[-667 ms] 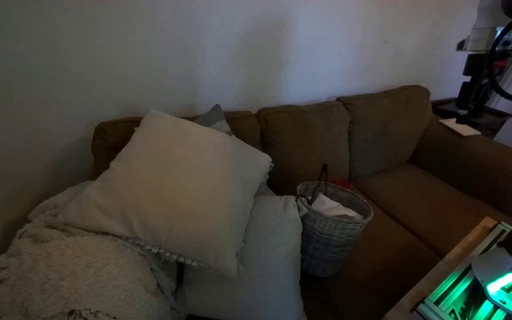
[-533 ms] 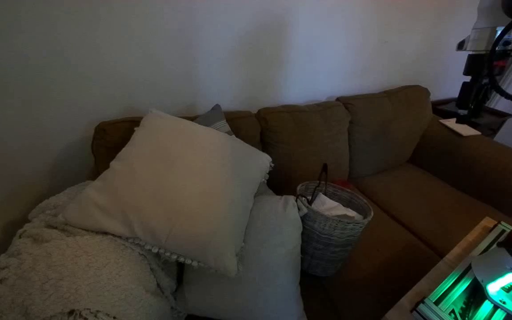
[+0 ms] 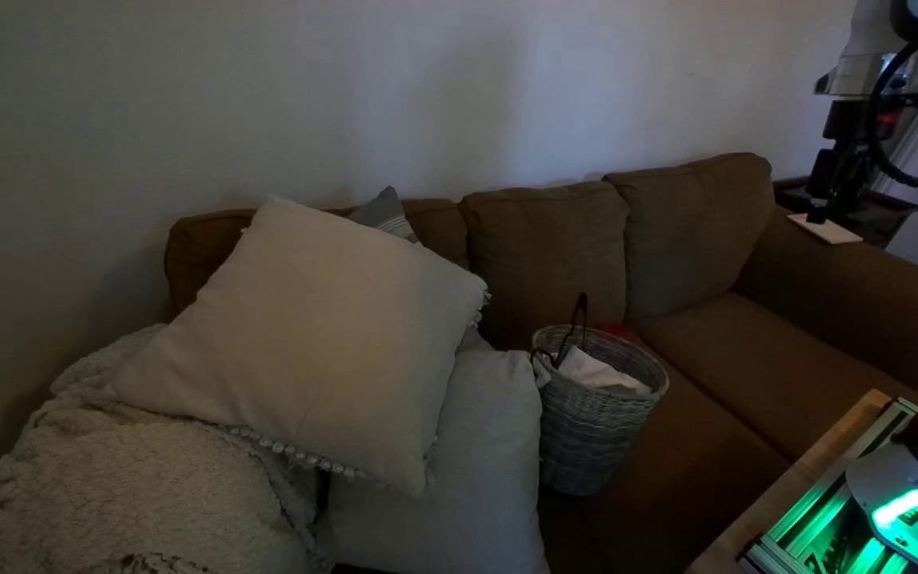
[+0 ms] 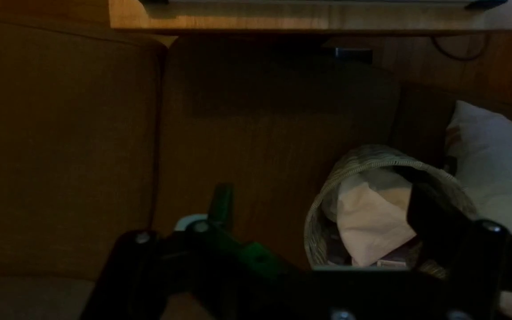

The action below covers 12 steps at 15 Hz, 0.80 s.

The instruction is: Move the cup from the seat of the couch to the basket

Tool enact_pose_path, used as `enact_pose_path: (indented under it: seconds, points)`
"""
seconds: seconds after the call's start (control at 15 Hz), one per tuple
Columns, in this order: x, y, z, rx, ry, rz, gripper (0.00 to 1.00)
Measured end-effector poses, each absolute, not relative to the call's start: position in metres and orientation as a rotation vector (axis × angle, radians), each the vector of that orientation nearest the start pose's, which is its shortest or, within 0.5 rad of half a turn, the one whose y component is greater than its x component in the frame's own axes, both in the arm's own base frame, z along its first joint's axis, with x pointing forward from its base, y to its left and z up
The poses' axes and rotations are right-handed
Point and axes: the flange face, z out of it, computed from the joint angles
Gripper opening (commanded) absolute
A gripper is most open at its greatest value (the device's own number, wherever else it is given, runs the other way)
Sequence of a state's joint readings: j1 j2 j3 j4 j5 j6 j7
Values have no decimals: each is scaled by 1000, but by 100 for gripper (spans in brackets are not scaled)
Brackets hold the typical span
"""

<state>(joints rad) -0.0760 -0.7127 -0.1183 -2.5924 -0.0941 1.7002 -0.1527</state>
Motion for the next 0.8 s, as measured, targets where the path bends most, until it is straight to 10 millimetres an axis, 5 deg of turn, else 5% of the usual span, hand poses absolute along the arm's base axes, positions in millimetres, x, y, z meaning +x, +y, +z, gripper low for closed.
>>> enact_pose_path:
  seconds: [0.33, 0.8]
  points:
    - [358, -88, 371, -3162, 3, 219, 100]
    - [435, -90, 256, -3449, -46, 126, 100]
